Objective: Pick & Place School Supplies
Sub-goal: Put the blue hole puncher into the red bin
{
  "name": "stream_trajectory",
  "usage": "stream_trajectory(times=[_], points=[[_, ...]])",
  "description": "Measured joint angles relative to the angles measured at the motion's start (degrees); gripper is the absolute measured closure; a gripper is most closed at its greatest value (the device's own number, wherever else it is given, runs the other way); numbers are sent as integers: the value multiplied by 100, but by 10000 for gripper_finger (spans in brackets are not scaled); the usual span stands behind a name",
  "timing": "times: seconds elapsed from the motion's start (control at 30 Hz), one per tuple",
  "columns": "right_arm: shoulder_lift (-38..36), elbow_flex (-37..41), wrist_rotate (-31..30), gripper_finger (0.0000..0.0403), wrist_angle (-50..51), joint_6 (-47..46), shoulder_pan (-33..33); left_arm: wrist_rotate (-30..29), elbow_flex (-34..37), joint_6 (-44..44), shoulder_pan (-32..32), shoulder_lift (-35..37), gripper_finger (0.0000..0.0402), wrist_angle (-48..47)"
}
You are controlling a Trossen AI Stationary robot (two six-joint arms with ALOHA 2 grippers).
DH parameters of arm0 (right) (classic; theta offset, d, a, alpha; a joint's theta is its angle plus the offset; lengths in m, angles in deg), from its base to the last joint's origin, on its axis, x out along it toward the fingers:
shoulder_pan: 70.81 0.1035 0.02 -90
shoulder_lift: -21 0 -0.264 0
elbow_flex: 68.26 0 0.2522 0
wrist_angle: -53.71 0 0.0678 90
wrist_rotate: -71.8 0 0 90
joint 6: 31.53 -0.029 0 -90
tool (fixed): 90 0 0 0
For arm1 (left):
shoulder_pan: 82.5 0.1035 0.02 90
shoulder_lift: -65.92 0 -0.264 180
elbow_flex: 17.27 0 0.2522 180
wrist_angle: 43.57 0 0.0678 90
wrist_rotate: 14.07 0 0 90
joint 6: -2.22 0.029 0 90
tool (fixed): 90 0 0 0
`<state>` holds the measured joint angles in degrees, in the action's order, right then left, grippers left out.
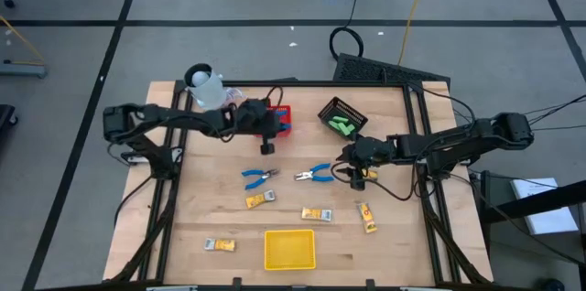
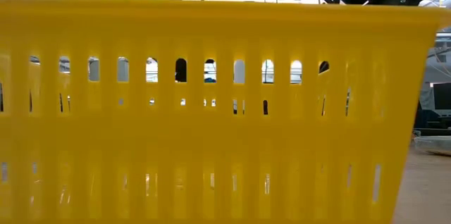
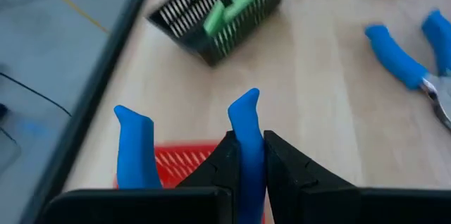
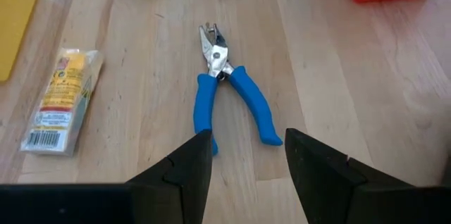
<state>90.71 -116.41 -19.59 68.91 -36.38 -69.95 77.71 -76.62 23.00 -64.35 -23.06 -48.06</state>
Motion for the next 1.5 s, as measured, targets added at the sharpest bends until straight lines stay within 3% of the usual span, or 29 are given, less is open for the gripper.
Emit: stream_trajectory(times=[0.27,0.6,0.87,1.03,1.27,1.5], points=[[0,0,-2,234,-1,0,0,302,4,55,434,-495,363,190],[0,0,0,234,7,0,0,292,-1,-249,510,-755,362,155],[0,0,0,234,5,0,0,359,-1,-357,513,-751,237,133],[0,0,0,234,5,0,0,370,-1,-442,588,-751,185,156],[0,0,0,234,7,19,0,375,-1,-416,665,-379,158,463],[0,0,6,234,5,11,-2,722,-1,-673,540,615,156,124]])
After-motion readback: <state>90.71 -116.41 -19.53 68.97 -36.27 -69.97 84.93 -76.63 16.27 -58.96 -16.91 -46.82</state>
